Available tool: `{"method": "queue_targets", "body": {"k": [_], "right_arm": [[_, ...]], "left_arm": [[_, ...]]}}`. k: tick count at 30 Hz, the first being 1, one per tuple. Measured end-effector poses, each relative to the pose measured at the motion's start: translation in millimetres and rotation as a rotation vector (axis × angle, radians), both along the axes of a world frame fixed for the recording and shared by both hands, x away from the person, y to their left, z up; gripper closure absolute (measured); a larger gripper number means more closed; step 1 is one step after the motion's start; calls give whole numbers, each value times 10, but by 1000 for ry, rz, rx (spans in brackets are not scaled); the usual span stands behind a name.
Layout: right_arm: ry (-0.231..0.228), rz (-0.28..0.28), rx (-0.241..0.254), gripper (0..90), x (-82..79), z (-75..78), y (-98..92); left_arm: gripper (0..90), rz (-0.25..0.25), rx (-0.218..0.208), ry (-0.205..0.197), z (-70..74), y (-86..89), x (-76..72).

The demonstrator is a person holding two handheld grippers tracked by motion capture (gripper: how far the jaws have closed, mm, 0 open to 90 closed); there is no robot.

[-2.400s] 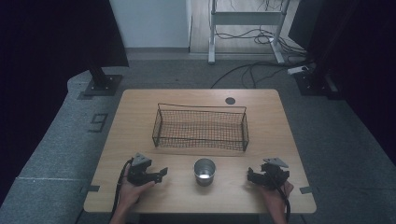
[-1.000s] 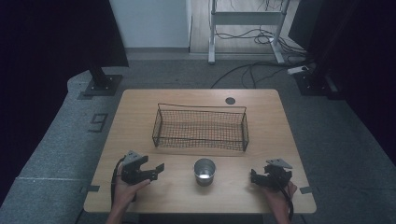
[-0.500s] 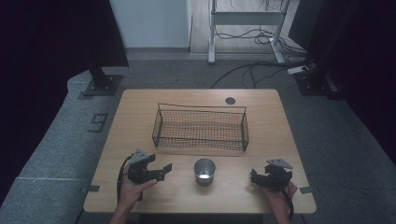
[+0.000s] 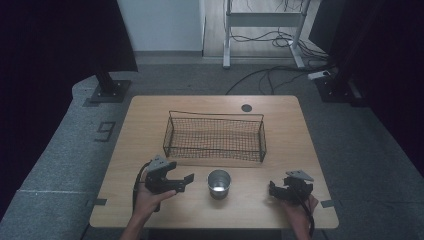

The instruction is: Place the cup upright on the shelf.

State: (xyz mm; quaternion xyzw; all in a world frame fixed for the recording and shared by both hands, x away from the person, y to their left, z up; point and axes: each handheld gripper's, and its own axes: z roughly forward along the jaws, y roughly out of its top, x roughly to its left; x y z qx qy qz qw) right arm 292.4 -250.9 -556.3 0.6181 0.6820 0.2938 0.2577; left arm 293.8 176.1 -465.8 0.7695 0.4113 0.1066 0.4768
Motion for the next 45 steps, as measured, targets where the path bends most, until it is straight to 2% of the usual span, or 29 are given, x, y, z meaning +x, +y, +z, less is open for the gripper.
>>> {"method": "queue_targets", "body": {"k": [13, 25, 36, 45], "right_arm": [[0, 0, 0, 18, 0, 0, 0], [-1, -3, 1, 24, -1, 1, -2], [-2, -6, 1, 26, -2, 1, -3], [-2, -8, 1, 28, -2, 1, -4]], "left_arm": [[124, -43, 16, 1, 3, -191, 13], [121, -56, 12, 5, -2, -288, 9], [102, -99, 10, 18, -20, -451, -21], [88, -113, 33, 30, -51, -583, -16]]}}
